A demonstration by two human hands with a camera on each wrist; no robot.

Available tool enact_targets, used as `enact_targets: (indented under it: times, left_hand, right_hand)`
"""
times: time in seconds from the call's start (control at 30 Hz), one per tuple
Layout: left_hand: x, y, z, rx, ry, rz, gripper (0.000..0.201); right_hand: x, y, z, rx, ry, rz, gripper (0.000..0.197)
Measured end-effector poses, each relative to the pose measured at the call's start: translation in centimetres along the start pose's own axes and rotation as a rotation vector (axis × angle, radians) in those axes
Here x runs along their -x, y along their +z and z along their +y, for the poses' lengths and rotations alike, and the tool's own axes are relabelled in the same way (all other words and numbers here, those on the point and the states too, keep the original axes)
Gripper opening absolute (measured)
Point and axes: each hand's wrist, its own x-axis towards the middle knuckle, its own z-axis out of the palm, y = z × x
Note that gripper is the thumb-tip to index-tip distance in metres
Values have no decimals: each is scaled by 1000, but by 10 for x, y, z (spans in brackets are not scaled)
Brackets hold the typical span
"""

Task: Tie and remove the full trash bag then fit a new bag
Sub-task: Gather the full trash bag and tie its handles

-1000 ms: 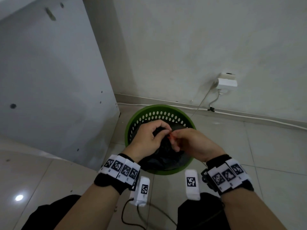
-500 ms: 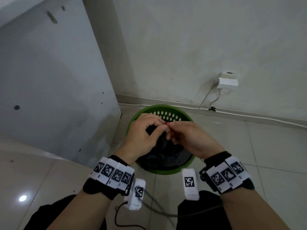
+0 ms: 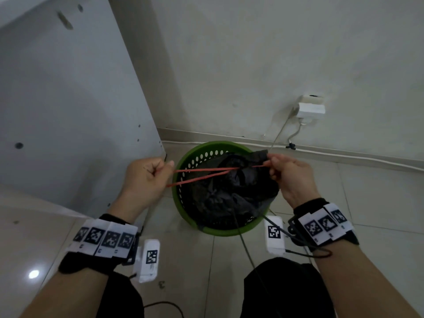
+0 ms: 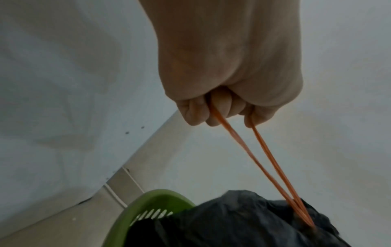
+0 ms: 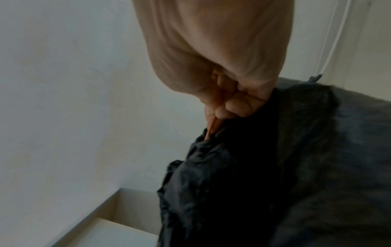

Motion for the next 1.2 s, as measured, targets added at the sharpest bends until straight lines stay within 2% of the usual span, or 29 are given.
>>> enact_targets:
  times: [0.1, 0.17, 0.23, 0.27, 0.33, 0.4, 0.47, 0.5, 0.53, 0.6, 0.63, 0.67, 0.73, 0.77, 0.8, 0.87, 0.93, 1.0, 1.07, 1.13, 1.17, 1.2]
  left_hand:
    - [-3, -8, -17, -137, -22, 19, 54]
    - [-9, -4, -24, -200, -58, 26, 45]
    - [-13, 3, -24, -276, -30, 8, 24]
    - [-14, 10, -21, -306, 3, -13, 21]
    - [-15, 34, -4, -282, 55, -106, 51]
    - [-13, 62, 20, -213, 59, -290, 73]
    - [-11, 87, 31, -244, 47, -428, 73]
    - [-10, 93, 31, -263, 47, -439, 63]
    - [-11, 94, 30, -257, 52, -407, 53]
    - [-11, 90, 23, -212, 61, -340, 39]
    - [-10, 89, 23, -190, 87, -327, 37]
    - [-9, 89, 23, -168, 126, -317, 38]
    - [-6, 91, 26, -121, 167, -277, 40]
    - [-4, 93, 28, -79, 137, -226, 39]
    - [-3, 96, 27, -19, 57, -158, 38]
    - [-1, 101, 26, 164, -147, -56, 39]
    - [2, 105, 19, 323, -245, -72, 51]
    - [8, 104, 11, 457, -222, -213, 66]
    - [14, 97, 11, 675, -247, -374, 74]
    - [12, 84, 10, 791, -318, -456, 69]
    - [9, 76, 8, 770, -347, -433, 59]
    - [6, 67, 4, 693, -384, -346, 44]
  right_hand:
    - [-5, -4, 10, 117, -50, 68, 21]
    - [-3, -2, 10, 182, -88, 32, 21]
    - [3, 0, 4, 195, -140, -10, 22]
    - [8, 2, 1, 170, -154, -56, 22]
    - [20, 9, -2, 87, -135, -189, 22]
    - [29, 17, -4, 15, -98, -304, 21]
    - [36, 21, -6, 30, -111, -342, 21]
    - [36, 18, -5, 135, -185, -293, 21]
    - [33, 14, -4, 325, -319, -181, 22]
    - [29, 6, 0, 753, -657, 81, 25]
    - [31, 7, 1, 868, -781, 99, 34]
    - [32, 10, 4, 912, -800, 12, 45]
    - [36, 26, 14, 873, -631, -317, 62]
    - [42, 36, 21, 830, -503, -465, 68]
    - [45, 46, 30, 788, -428, -544, 73]
    - [51, 61, 43, 630, -360, -537, 75]
    - [47, 69, 50, 435, -286, -473, 65]
    - [36, 73, 54, 369, -277, -369, 43]
    - [25, 74, 56, 468, -358, -233, 36]
    - [19, 76, 58, 657, -485, -164, 35]
    - [20, 78, 57, 691, -506, -191, 30]
    - [21, 79, 56, 646, -481, -222, 27]
